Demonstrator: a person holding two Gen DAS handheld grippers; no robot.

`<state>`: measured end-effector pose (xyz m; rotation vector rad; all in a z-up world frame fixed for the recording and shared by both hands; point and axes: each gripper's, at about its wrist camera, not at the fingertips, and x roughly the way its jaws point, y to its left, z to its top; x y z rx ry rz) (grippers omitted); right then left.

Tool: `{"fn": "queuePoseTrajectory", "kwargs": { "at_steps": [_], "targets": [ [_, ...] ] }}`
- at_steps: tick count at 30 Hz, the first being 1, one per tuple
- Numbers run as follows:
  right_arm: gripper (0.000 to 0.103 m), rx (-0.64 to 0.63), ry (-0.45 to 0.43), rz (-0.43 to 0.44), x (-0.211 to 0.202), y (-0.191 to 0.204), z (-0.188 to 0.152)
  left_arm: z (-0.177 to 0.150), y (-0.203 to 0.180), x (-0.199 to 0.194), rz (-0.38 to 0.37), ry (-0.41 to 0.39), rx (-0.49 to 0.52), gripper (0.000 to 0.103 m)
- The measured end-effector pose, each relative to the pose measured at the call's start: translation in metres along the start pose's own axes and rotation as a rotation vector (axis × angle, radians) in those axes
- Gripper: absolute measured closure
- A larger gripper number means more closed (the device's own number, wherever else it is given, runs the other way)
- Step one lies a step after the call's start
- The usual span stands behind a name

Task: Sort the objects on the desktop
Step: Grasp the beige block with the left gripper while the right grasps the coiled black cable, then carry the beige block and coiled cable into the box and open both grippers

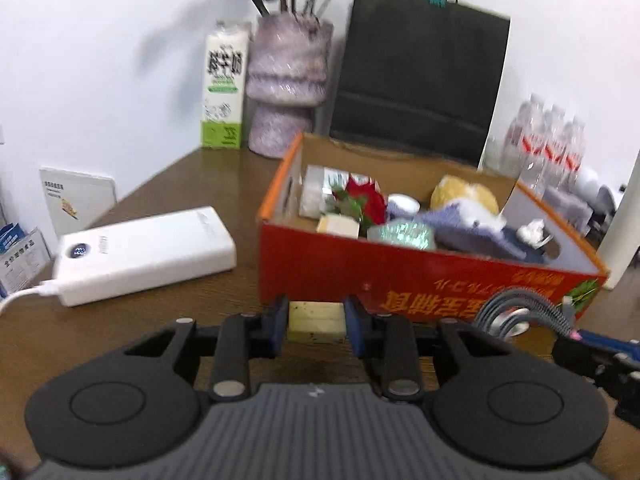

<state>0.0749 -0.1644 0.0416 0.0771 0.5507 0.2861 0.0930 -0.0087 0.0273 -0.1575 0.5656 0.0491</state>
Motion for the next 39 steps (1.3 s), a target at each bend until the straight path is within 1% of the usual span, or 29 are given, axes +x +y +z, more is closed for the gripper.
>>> {"fn": "queuePoseTrajectory", "kwargs": {
  "at_steps": [3,4,6,8,9,10,12,13,15,17,20,22,23,24,25,26,28,29,31,32,33,36,39],
  "targets": [
    [0.084,0.001,-0.046,0.045,-0.038,0.003,0.002,-0.004,0.004,-0.046,-0.083,-0.028,-0.014,0.072],
    [0.084,-0.002,-0.058,0.055,-0.050,0.002,0.002,-0.008,0.005,-0.058,-0.108,-0.029,-0.001,0.072],
    [0.084,-0.008,-0.059,0.055,-0.071,-0.003,0.000,-0.024,0.005,-0.082,-0.133,-0.010,0.034,0.072],
    [0.084,0.020,-0.028,0.082,-0.085,-0.013,-0.011,-0.046,0.003,-0.096,-0.140,0.035,0.061,0.072],
    [0.084,0.031,0.001,0.098,-0.089,-0.017,-0.020,-0.058,0.001,-0.101,-0.145,0.065,0.083,0.072],
    [0.084,0.027,0.029,0.096,-0.090,-0.017,-0.029,-0.070,0.000,-0.105,-0.143,0.089,0.101,0.072],
    [0.084,0.016,0.093,0.058,-0.092,-0.016,-0.048,-0.092,-0.002,-0.111,-0.130,0.121,0.132,0.072],
    [0.084,0.014,0.119,0.047,-0.094,-0.015,-0.058,-0.101,-0.004,-0.114,-0.124,0.120,0.139,0.072],
    [0.084,0.022,0.152,0.035,-0.096,-0.013,-0.071,-0.112,-0.009,-0.125,-0.100,0.084,0.187,0.072],
    [0.084,-0.015,0.170,0.019,-0.099,-0.006,-0.081,-0.116,-0.011,-0.130,-0.111,0.087,0.209,0.072],
    [0.084,-0.059,0.190,-0.006,-0.101,0.000,-0.090,-0.121,-0.009,-0.133,-0.123,0.095,0.191,0.071],
    [0.083,-0.065,0.183,-0.016,-0.104,0.003,-0.092,-0.124,-0.007,-0.139,-0.124,0.090,0.185,0.065],
    [0.081,-0.070,0.182,-0.022,-0.107,0.004,-0.092,-0.126,-0.007,-0.140,-0.121,0.089,0.186,0.058],
    [0.080,-0.074,0.179,-0.028,-0.109,0.005,-0.092,-0.127,-0.007,-0.142,-0.121,0.088,0.193,0.054],
    [0.080,-0.083,0.180,-0.036,-0.108,0.007,-0.092,-0.129,-0.008,-0.142,-0.119,0.088,0.204,0.054],
    [0.076,-0.092,0.188,-0.048,-0.106,0.008,-0.092,-0.129,-0.008,-0.142,-0.108,0.082,0.210,0.054],
    [0.071,-0.096,0.201,-0.074,-0.102,0.011,-0.092,-0.128,-0.007,-0.138,-0.093,0.076,0.218,0.054],
    [0.071,-0.093,0.208,-0.079,-0.100,0.012,-0.093,-0.127,-0.006,-0.136,-0.102,0.073,0.220,0.054],
    [0.071,-0.094,0.182,-0.089,-0.097,0.014,-0.096,-0.126,-0.006,-0.134,-0.110,0.068,0.235,0.057],
    [0.077,-0.096,0.170,-0.091,-0.096,0.015,-0.096,-0.125,-0.006,-0.133,-0.107,0.068,0.235,0.069],
    [0.081,-0.098,0.161,-0.088,-0.095,0.016,-0.096,-0.124,-0.005,-0.132,-0.106,0.069,0.224,0.071],
    [0.082,-0.104,0.159,-0.075,-0.092,0.020,-0.094,-0.119,-0.001,-0.132,-0.126,0.084,0.185,0.072],
    [0.083,-0.107,0.125,-0.051,-0.094,0.022,-0.084,-0.109,0.001,-0.137,-0.145,0.054,0.174,0.072]
  ]
}}
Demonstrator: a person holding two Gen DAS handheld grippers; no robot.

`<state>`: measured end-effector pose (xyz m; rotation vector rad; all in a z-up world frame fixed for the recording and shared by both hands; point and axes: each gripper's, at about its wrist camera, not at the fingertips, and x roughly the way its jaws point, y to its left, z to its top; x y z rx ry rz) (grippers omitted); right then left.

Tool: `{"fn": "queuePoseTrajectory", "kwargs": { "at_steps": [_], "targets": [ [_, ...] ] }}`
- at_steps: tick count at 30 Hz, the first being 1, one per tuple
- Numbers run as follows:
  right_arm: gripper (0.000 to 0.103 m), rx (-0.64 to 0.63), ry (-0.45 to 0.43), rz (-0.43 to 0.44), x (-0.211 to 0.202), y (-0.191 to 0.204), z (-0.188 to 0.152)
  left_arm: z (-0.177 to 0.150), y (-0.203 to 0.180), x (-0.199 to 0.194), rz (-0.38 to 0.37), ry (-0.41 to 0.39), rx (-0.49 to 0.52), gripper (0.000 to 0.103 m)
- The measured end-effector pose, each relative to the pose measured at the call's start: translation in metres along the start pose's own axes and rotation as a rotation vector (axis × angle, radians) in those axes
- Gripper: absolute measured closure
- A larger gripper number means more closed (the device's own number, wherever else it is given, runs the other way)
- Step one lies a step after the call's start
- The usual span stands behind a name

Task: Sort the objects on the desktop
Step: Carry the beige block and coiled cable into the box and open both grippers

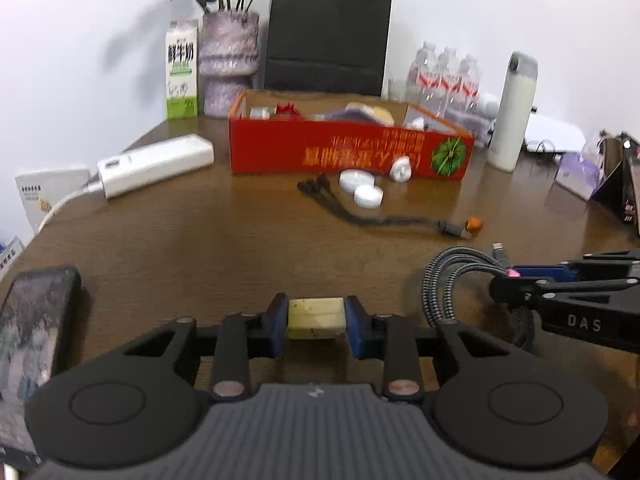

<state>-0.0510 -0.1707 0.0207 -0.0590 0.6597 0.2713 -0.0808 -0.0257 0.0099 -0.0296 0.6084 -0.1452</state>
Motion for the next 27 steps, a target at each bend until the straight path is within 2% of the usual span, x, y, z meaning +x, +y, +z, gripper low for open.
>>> {"fn": "queuePoseTrajectory", "kwargs": {
  "at_steps": [5,10,13,15,17,22,25,27],
  "targets": [
    [0.083,0.027,-0.093,0.048,-0.006,-0.014,0.043,0.045,0.005,-0.003,-0.043,-0.066,0.042,0.072],
    [0.083,0.010,-0.210,0.035,0.014,-0.041,0.130,0.142,0.023,0.025,-0.063,-0.129,0.087,0.072],
    [0.083,0.038,-0.205,0.051,0.054,-0.060,0.190,0.198,0.031,0.066,-0.072,-0.113,0.065,0.072],
    [0.083,0.038,-0.156,0.040,0.094,-0.065,0.223,0.227,0.033,0.107,-0.088,-0.061,0.045,0.072],
    [0.083,0.035,-0.087,0.001,0.141,-0.066,0.244,0.243,0.034,0.145,-0.075,-0.005,0.045,0.072],
    [0.083,-0.034,0.149,-0.019,0.252,-0.052,0.244,0.237,0.050,0.227,0.027,0.133,0.038,0.072],
    [0.085,-0.094,0.217,-0.036,0.280,-0.040,0.236,0.224,0.061,0.246,0.018,0.185,0.055,0.071],
    [0.077,-0.082,0.201,-0.040,0.276,-0.040,0.241,0.220,0.058,0.242,0.016,0.180,0.122,0.070]
  ]
}}
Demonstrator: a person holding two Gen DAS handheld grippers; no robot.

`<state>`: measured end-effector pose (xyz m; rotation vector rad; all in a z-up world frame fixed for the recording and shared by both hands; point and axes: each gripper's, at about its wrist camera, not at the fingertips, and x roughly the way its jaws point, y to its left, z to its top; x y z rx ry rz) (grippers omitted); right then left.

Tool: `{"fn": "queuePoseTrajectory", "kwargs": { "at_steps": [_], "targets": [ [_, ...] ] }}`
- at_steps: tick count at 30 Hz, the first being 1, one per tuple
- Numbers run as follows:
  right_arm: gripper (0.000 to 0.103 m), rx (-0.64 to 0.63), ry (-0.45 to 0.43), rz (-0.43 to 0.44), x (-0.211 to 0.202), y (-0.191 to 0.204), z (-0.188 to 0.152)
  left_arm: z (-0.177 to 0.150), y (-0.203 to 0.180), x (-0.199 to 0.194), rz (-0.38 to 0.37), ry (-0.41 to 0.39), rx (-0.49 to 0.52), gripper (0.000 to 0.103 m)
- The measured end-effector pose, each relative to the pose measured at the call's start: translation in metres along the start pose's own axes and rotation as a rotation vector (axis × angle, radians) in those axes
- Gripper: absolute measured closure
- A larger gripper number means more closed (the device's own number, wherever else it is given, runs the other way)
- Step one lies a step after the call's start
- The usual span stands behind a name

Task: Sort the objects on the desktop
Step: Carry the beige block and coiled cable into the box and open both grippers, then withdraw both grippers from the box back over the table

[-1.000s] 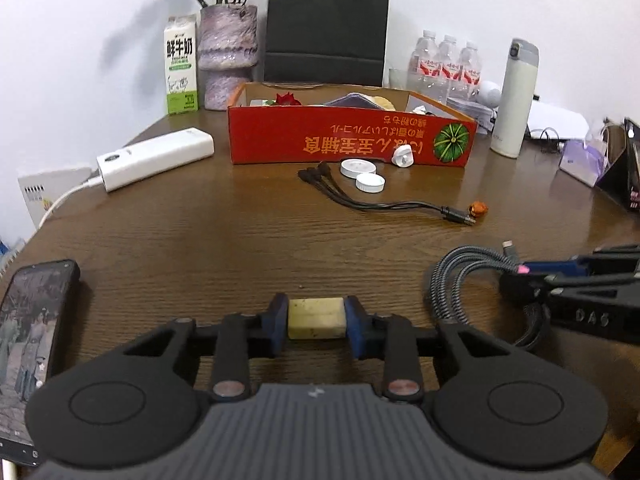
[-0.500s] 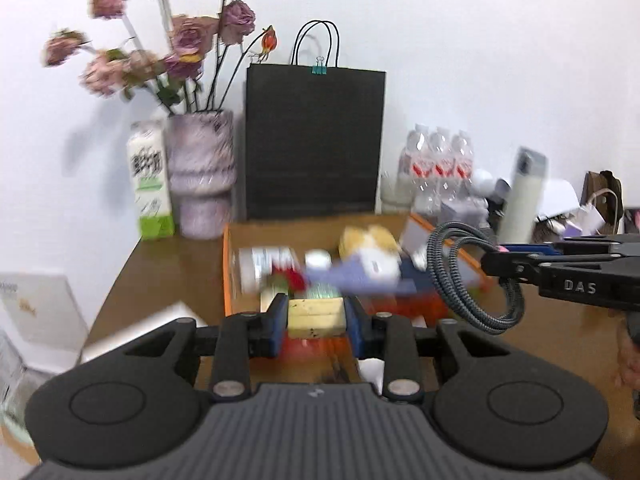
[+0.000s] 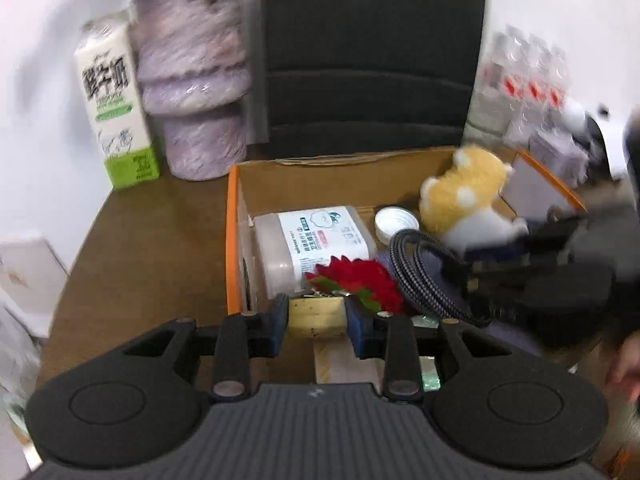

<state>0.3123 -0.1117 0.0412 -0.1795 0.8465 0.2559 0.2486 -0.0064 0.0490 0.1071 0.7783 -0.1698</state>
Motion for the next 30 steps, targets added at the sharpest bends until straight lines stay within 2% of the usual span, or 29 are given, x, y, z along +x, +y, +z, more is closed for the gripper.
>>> {"fn": "queuePoseTrajectory", "kwargs": {
  "at_steps": [1,3,5,8,11,13,15,17,21,26,28,30],
  "targets": [
    [0.067,0.010,0.001,0.017,-0.005,-0.002,0.002,0.001,0.000,-0.001,0.007,0.005,0.010,0.067],
    [0.056,0.022,-0.032,0.035,-0.019,-0.006,0.007,0.007,0.002,-0.011,-0.008,-0.002,0.006,0.051],
    [0.045,0.022,-0.075,-0.001,-0.038,-0.010,0.011,0.017,0.007,-0.025,0.006,-0.040,-0.013,0.050],
    [0.042,0.029,-0.116,-0.018,-0.066,-0.020,0.013,0.027,0.018,-0.055,-0.029,-0.072,-0.077,0.046],
    [0.034,0.066,-0.155,-0.027,-0.100,-0.030,0.004,0.024,0.019,-0.089,-0.006,-0.117,-0.113,0.034],
    [0.030,0.078,-0.185,-0.033,-0.121,-0.033,-0.010,0.015,0.012,-0.111,0.004,-0.151,-0.100,0.025],
    [0.028,0.094,-0.218,-0.040,-0.141,-0.032,-0.032,-0.007,0.003,-0.131,0.029,-0.177,-0.133,0.009],
    [0.025,0.094,-0.243,-0.030,-0.158,-0.026,-0.067,-0.039,-0.007,-0.146,0.023,-0.203,-0.198,0.000],
    [0.023,0.090,-0.252,-0.037,-0.178,-0.003,-0.149,-0.122,-0.037,-0.159,-0.039,-0.180,-0.275,0.000],
    [0.023,0.118,-0.223,-0.027,-0.193,0.016,-0.235,-0.207,-0.072,-0.171,0.027,-0.183,-0.250,0.000],
    [0.023,0.158,-0.240,-0.016,-0.200,0.019,-0.258,-0.227,-0.082,-0.172,0.080,-0.185,-0.235,0.000],
    [0.021,0.194,-0.256,0.020,-0.205,0.022,-0.274,-0.238,-0.089,-0.175,0.093,-0.185,-0.209,0.000]
  ]
}}
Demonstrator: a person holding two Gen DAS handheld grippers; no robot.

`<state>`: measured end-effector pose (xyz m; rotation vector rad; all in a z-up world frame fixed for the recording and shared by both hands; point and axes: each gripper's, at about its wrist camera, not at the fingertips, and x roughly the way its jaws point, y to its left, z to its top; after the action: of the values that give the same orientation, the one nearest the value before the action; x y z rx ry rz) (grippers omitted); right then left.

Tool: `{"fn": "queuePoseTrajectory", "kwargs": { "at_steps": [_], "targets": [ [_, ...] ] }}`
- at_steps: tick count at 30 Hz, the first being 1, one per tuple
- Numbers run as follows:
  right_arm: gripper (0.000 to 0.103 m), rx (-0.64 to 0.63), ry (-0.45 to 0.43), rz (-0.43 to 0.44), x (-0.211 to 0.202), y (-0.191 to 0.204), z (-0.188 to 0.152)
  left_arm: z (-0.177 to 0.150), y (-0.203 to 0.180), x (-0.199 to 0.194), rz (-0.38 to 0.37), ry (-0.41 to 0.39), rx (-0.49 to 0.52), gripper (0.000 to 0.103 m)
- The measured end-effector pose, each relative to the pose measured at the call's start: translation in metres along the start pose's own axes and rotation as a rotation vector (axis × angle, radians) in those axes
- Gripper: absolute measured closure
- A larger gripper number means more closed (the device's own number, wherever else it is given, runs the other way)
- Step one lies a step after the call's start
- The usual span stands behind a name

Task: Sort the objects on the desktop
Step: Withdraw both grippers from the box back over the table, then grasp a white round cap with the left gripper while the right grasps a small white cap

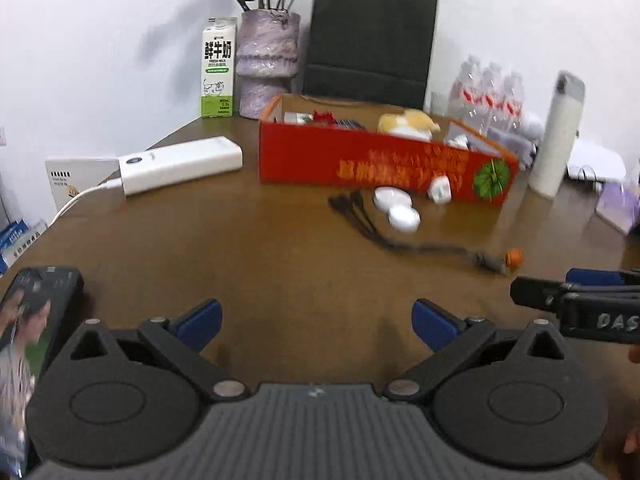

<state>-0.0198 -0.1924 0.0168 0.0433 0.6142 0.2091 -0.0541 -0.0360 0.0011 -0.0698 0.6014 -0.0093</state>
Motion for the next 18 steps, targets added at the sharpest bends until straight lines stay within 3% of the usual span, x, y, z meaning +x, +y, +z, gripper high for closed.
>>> {"fn": "queuePoseTrajectory", "kwargs": {
  "at_steps": [3,5,14,18],
  "targets": [
    [0.019,-0.004,-0.035,-0.004,-0.010,0.003,-0.013,-0.004,-0.004,-0.012,-0.010,-0.072,0.031,0.000],
    [0.015,-0.010,-0.070,-0.008,-0.016,0.004,-0.016,-0.005,-0.007,-0.007,-0.010,-0.043,0.056,0.000],
    [0.016,0.040,-0.043,-0.029,-0.006,-0.002,-0.013,-0.001,-0.008,0.004,-0.063,0.018,0.042,0.000],
    [0.020,0.009,-0.047,-0.033,0.001,-0.003,-0.002,0.020,-0.011,0.016,-0.107,-0.026,0.039,0.000]
  ]
}}
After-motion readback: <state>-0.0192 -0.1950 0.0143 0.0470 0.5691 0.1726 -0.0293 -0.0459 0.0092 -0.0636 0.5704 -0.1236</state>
